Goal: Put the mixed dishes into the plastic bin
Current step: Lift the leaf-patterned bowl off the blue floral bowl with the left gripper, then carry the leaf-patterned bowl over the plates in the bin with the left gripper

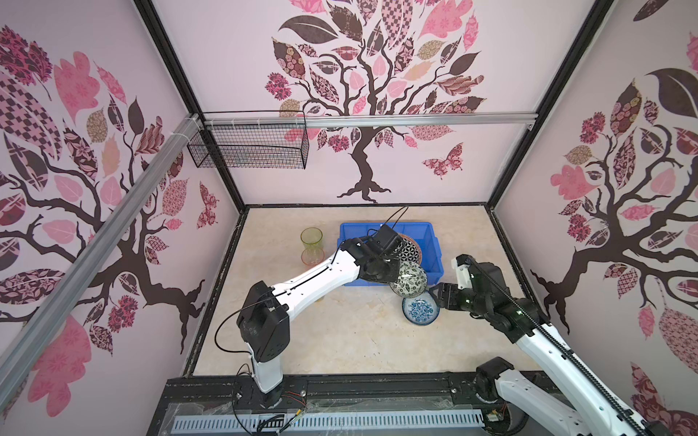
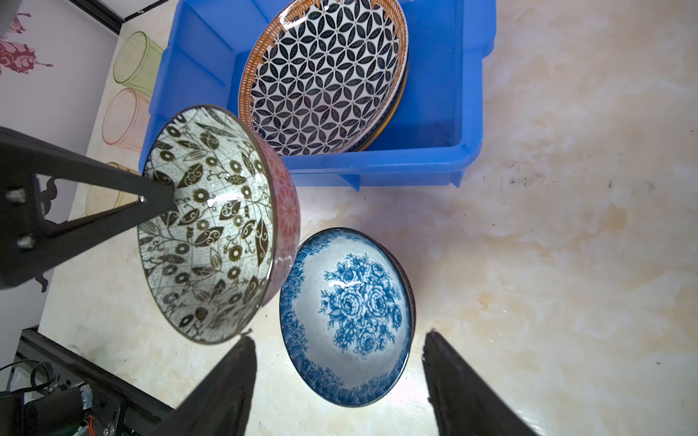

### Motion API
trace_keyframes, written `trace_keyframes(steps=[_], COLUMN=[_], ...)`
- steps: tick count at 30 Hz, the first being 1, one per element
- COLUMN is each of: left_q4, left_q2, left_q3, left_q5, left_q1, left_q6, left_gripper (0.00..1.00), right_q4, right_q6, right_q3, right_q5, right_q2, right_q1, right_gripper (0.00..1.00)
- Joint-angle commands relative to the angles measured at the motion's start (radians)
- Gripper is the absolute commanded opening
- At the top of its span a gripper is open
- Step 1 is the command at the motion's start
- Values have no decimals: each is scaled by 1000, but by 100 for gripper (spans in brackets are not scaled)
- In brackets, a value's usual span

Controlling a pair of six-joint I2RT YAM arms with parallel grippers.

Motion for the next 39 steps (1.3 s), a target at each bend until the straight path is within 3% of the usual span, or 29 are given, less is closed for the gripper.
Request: trace_keyframes(steps=[1,13,21,39], left_q4=[-7,7,-26,-36], left_q2=[-37,-24,84,261], left_q3=[31,100,256,415], left_q5=[-38,-37,-49,69], left_q1=[13,124,168,283], left_q6=[31,58,108,131], left_gripper=[0,0,0,0], right_q4=[19,13,12,-1], right_q6=[11,7,16,95], right_q3=[26,23,18,14], right_q5=[-23,-3,20,96], right_q2=[3,21,32,3], right_q1=[-2,-3,-3,-3], right_gripper=[73,73,72,71])
